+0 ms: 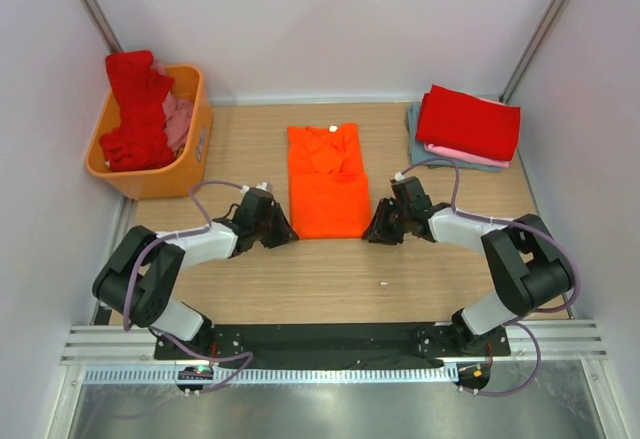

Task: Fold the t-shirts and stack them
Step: Fold the tshirt

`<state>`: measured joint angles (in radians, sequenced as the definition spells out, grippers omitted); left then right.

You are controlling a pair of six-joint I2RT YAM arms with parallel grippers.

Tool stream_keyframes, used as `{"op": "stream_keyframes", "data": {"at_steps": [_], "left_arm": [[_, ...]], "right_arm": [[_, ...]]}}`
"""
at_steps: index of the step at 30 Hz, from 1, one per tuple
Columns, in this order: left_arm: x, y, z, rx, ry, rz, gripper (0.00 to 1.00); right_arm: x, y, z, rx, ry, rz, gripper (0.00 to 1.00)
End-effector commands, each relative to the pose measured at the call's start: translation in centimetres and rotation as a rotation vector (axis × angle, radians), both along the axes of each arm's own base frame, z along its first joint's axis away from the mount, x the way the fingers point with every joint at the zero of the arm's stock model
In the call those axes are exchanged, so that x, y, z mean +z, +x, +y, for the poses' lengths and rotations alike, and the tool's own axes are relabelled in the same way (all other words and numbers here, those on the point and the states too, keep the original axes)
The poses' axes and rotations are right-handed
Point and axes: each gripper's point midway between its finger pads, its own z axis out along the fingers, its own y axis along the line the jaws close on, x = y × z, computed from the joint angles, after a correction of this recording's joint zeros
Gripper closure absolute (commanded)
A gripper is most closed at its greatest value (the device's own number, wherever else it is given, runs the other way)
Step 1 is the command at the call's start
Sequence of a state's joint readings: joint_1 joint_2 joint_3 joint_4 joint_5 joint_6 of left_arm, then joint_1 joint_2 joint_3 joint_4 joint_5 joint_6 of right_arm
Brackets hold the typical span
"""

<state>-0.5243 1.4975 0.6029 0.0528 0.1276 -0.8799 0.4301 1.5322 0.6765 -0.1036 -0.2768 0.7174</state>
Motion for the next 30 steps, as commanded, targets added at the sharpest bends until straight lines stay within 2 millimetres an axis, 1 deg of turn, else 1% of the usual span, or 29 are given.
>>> {"op": "stream_keyframes", "data": {"at_steps": [1, 4, 5, 8, 9, 12, 15, 16, 18, 19, 21, 22, 23, 25, 26, 28, 29, 30], "left_arm": [[-1.5, -0.2, 0.6, -0.001, 0.042, 0.004, 0.81], [-1.8, -0.1, 0.5, -0.007, 0.040, 0.006, 0.87], [-1.8, -0.1, 0.4, -0.009, 0.039, 0.004, 0.92], [-2.0, 0.1, 0.4, -0.013, 0.044, 0.003, 1.00], [-2.1, 0.1, 0.4, -0.015, 0.049, 0.003, 1.00], [-1.9, 0.2, 0.1, -0.030, 0.042, -0.004, 1.00], [-1.6, -0.1, 0.1, -0.037, 0.035, -0.004, 1.00], [-1.0, 0.0, 0.1, -0.033, 0.030, -0.016, 1.00], [-0.5, -0.6, 0.4, -0.032, 0.032, -0.012, 1.00], [0.3, -0.7, 0.5, -0.032, 0.028, -0.030, 1.00], [0.6, -1.3, 0.7, -0.032, 0.032, -0.026, 1.00], [0.6, -2.0, 1.0, -0.036, 0.042, -0.012, 1.00], [1.4, -2.1, 0.9, -0.037, 0.030, -0.030, 1.00], [1.4, -3.2, 1.1, -0.044, 0.039, -0.015, 1.00], [1.9, -3.5, 1.3, -0.039, 0.041, -0.026, 1.00], [2.1, -4.5, 0.9, -0.052, 0.043, -0.026, 1.00], [2.4, -4.8, 1.0, -0.049, 0.049, -0.028, 1.00], [2.5, -5.5, 0.6, -0.067, 0.050, -0.029, 1.00]], "right_arm": [[0.0, 0.8, 0.1, -0.006, -0.009, -0.015, 0.69], [-0.1, 0.9, 0.1, -0.004, -0.011, -0.016, 0.76], [-0.1, 0.9, 0.2, -0.003, -0.011, -0.016, 0.81], [-0.2, 1.1, 0.2, 0.003, -0.014, -0.016, 0.87], [-0.3, 1.2, 0.3, 0.005, -0.014, -0.015, 0.92], [-0.5, 1.2, 0.3, 0.013, -0.018, -0.011, 0.98], [-0.4, 1.1, 0.4, 0.019, -0.019, -0.005, 0.99], [0.0, 1.1, 0.4, 0.023, -0.017, -0.010, 0.99], [0.3, 0.8, 0.3, 0.025, -0.017, -0.009, 0.99], [0.9, 0.7, 0.2, 0.026, -0.011, -0.025, 0.99], [1.4, 0.2, 0.0, 0.022, -0.009, -0.022, 0.99], [2.2, -0.1, -0.1, 0.023, 0.000, -0.039, 0.99], [2.4, -0.6, -0.2, 0.024, 0.002, -0.034, 0.99], [2.9, -1.4, -0.4, 0.023, 0.009, -0.037, 0.99], [3.7, -1.8, -0.3, 0.028, 0.018, -0.054, 0.99], [3.9, -2.8, -0.5, 0.023, 0.021, -0.040, 0.99], [4.8, -3.0, -0.4, 0.027, 0.033, -0.066, 0.99], [4.9, -3.6, -0.5, 0.028, 0.034, -0.065, 0.99]]}}
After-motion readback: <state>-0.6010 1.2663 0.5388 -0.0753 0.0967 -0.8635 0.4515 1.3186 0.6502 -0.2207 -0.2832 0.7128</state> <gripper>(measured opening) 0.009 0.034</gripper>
